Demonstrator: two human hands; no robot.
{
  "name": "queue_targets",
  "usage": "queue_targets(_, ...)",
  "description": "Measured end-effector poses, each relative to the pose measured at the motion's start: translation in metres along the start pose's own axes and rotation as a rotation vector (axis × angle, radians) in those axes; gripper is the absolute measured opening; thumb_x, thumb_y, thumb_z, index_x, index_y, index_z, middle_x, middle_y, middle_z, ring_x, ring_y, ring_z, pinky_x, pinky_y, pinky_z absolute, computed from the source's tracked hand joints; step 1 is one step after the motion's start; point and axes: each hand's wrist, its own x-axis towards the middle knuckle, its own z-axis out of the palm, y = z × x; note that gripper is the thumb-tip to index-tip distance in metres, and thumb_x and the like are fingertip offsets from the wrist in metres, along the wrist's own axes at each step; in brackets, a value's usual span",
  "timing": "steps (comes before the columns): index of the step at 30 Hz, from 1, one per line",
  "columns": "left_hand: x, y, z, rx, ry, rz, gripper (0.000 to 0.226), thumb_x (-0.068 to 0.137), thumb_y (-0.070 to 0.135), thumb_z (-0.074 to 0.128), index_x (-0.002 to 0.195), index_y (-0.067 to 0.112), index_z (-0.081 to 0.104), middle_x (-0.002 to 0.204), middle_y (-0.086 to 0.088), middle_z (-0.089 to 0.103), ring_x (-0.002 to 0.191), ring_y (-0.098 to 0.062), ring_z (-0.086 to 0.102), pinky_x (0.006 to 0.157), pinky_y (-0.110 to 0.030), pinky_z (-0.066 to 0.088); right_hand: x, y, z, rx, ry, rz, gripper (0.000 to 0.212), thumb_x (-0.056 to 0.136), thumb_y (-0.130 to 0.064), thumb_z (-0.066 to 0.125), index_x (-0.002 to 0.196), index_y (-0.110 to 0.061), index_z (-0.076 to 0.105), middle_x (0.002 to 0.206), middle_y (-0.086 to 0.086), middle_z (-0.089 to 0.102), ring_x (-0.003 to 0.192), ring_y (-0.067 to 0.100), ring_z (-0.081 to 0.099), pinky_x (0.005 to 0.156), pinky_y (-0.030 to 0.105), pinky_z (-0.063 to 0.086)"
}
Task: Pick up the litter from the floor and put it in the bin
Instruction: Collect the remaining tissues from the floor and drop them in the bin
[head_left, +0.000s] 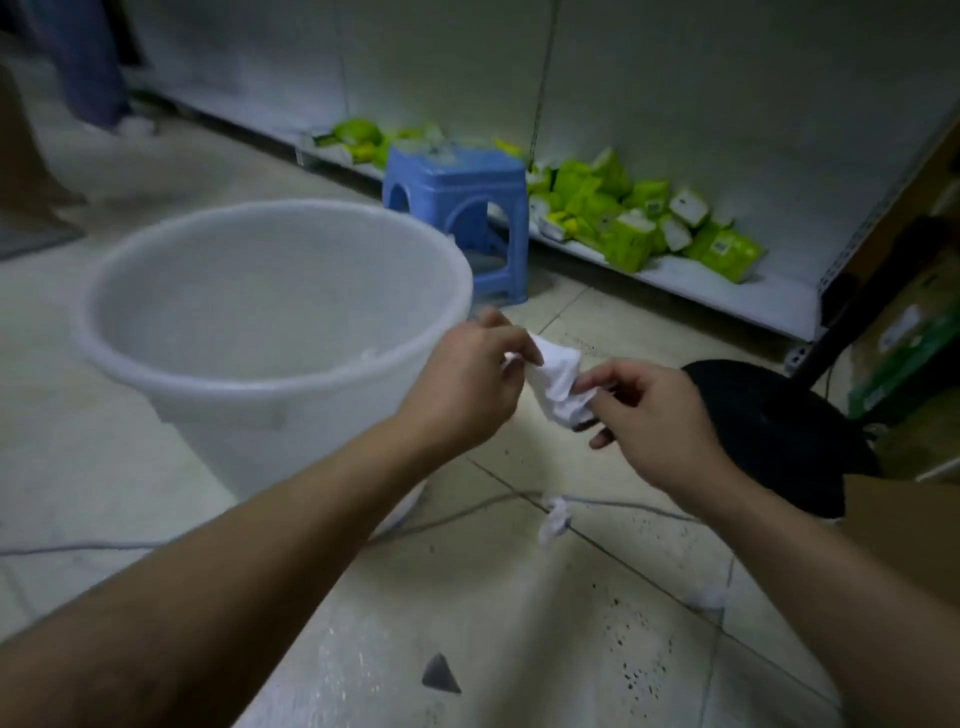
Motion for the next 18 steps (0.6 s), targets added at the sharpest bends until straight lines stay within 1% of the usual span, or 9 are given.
queue_targets(3,0.033,-0.006,-0.051,0.12,0.008,0.074,0.021,0.088,0.009,0.057,0.101,0.017,0.072,0.1,-0.004,0.063,0.086,-0.018,0.057,0.076,-0.027,0.045,0.026,-0.057,0.004,-0.024,0.034,-0.061,0.023,0.084,-0.008,0.058,0.086,-0.024,0.074,0.078,-0.001,0.074,0.072,0.018,0.071,0.055,0.031,0.056)
queue_targets(6,0.046,-0.031,-0.103,0.188,0.046,0.061,0.025,0.085,0.006,0.056,0.1,0.016,0.073,0.1,-0.007,0.066,0.087,-0.023,0.06,0.075,-0.025,0.041,0.047,-0.102,0.021,-0.067,0.034,-0.11,0.015,0.08,-0.025,0.062,0.087,-0.027,0.075,0.079,-0.005,0.073,0.076,0.017,0.069,0.068,0.04,0.058)
queue_targets(8,0.042,-0.057,-0.129,0.227,0.069,-0.003,0.027,0.084,0.005,0.054,0.098,0.016,0.074,0.1,-0.008,0.067,0.089,-0.025,0.06,0.076,-0.026,0.041,0.062,-0.125,0.041,-0.107,0.02,-0.134,0.014,0.082,-0.027,0.062,0.085,-0.032,0.075,0.08,-0.01,0.072,0.072,0.009,0.065,0.065,0.034,0.054)
queue_targets(10,0.032,-0.085,-0.147,0.248,0.076,-0.142,0.028,0.085,0.009,0.053,0.103,0.018,0.073,0.106,-0.008,0.068,0.097,-0.027,0.061,0.082,-0.029,0.043,0.074,-0.14,0.067,-0.153,-0.053,-0.13,0.015,0.083,-0.025,0.063,0.087,-0.035,0.074,0.085,-0.013,0.071,0.075,0.005,0.063,0.062,0.024,0.046)
queue_targets(12,0.013,-0.108,-0.157,0.321,-0.085,-0.276,0.037,0.087,0.023,0.057,0.124,0.022,0.061,0.127,-0.006,0.061,0.115,-0.026,0.055,0.093,-0.03,0.04,0.08,-0.145,0.094,-0.312,-0.193,-0.115,0.024,0.084,-0.027,0.062,0.103,-0.037,0.072,0.095,-0.013,0.069,0.085,0.008,0.063,0.064,0.021,0.043)
queue_targets(13,0.004,-0.116,-0.158,0.342,-0.193,-0.288,0.046,0.087,0.031,0.059,0.133,0.024,0.052,0.136,-0.004,0.055,0.123,-0.023,0.049,0.099,-0.031,0.037,0.079,-0.142,0.107,-0.415,-0.274,-0.123,0.031,0.084,-0.029,0.061,0.113,-0.039,0.068,0.107,-0.012,0.067,0.095,0.011,0.063,0.07,0.021,0.045)
queue_targets(14,-0.004,-0.12,-0.157,0.335,-0.256,-0.273,0.053,0.087,0.036,0.06,0.137,0.027,0.047,0.141,-0.002,0.05,0.127,-0.022,0.045,0.103,-0.032,0.035,0.076,-0.137,0.117,-0.498,-0.332,-0.141,0.038,0.084,-0.032,0.061,0.122,-0.04,0.062,0.121,-0.011,0.063,0.109,0.013,0.059,0.082,0.024,0.046)
queue_targets(16,-0.009,-0.115,-0.153,0.305,-0.237,-0.216,0.052,0.087,0.042,0.059,0.136,0.03,0.047,0.142,0.001,0.049,0.127,-0.019,0.046,0.104,-0.034,0.036,0.067,-0.125,0.128,-0.579,-0.344,-0.192,0.05,0.085,-0.038,0.06,0.134,-0.04,0.051,0.142,-0.01,0.051,0.13,0.014,0.045,0.108,0.039,0.035)
queue_targets(18,-0.007,-0.105,-0.143,0.293,-0.163,-0.127,0.048,0.086,0.044,0.057,0.132,0.03,0.051,0.137,0.003,0.053,0.122,-0.018,0.05,0.102,-0.034,0.04,0.063,-0.117,0.122,-0.647,-0.287,-0.24,0.055,0.085,-0.043,0.06,0.138,-0.039,0.045,0.146,-0.008,0.045,0.136,0.015,0.038,0.114,0.048,0.025)
